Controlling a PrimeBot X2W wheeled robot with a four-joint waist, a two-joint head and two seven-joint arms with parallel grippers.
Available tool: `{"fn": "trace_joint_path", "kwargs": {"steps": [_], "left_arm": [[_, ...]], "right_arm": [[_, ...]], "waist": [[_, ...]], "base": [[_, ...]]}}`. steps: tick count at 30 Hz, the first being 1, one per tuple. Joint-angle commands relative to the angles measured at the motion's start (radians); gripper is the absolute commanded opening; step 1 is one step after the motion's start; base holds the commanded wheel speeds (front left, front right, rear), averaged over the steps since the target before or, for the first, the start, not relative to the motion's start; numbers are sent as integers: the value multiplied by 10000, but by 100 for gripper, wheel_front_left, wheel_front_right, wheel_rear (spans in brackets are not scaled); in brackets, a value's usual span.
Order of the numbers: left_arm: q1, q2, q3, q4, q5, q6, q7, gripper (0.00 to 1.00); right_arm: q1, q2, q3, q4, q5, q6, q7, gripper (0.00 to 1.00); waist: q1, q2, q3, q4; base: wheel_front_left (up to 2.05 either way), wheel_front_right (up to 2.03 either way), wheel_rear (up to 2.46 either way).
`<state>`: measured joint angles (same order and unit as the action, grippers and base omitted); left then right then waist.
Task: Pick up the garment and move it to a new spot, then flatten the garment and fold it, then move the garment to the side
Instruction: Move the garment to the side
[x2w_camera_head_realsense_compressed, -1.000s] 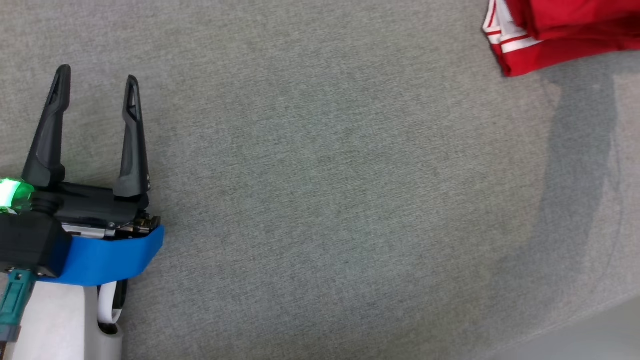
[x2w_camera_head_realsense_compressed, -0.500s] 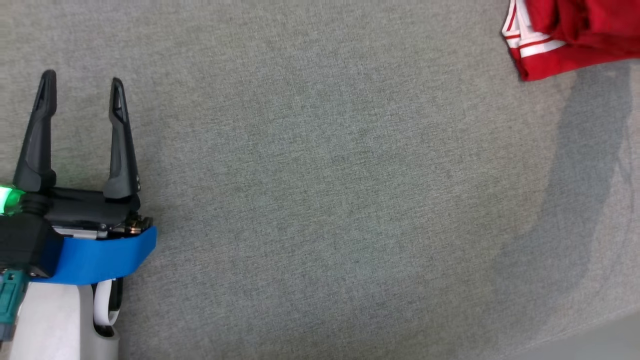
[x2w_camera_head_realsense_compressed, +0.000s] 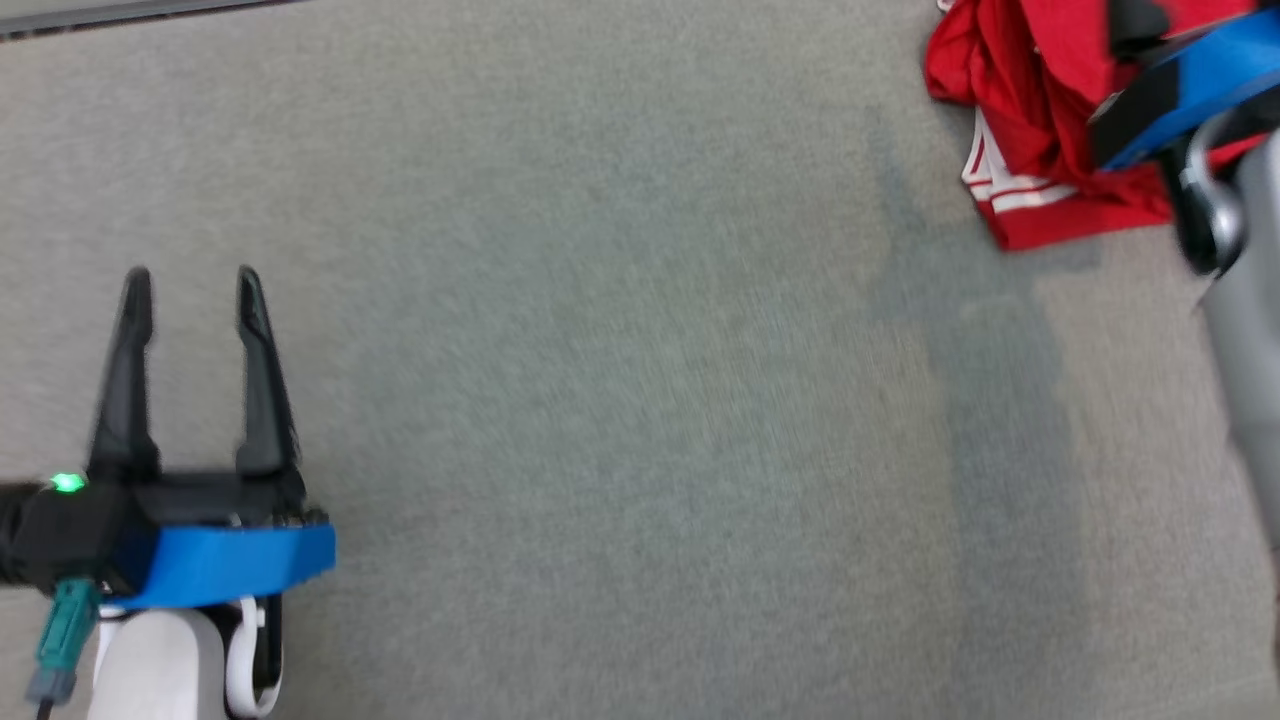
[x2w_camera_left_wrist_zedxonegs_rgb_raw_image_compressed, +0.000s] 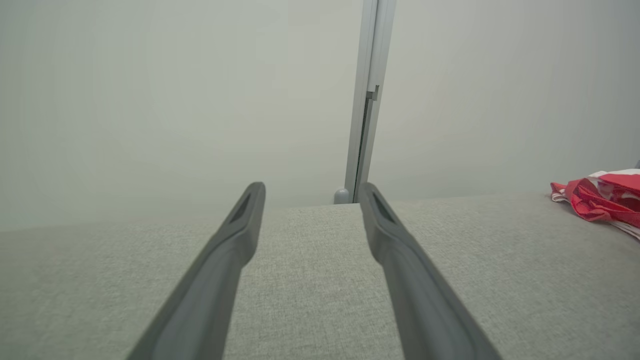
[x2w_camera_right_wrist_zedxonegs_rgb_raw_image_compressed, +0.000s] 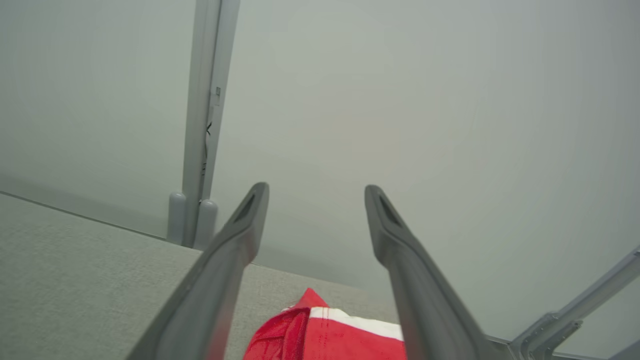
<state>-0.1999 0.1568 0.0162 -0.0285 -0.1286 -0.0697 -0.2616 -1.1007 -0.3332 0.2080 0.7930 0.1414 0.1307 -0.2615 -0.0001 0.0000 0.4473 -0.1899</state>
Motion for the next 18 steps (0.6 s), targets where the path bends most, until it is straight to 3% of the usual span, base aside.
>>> {"fn": "trace_joint_path", "kwargs": {"steps": [1,12,18], "left_arm": [[202,-57,38,112,-38,22,-36,100],[1015,-671,124,1004,-161,-150,-41,100],[1476,-785,265,1339,-125,-205,-42,100]], "right_arm": [[508,172,147,-226,135,2,-43,100],[3678,814,1060,-1662,1290,0,-44,100],[5264,1122,993,-2135,1524,2,-45,100]], "waist": [[1,0,-320,-9],[1,0,-2413,1127],[1,0,-3131,1248]], "base": [[0,0,0],[0,0,0],[0,0,0]]}}
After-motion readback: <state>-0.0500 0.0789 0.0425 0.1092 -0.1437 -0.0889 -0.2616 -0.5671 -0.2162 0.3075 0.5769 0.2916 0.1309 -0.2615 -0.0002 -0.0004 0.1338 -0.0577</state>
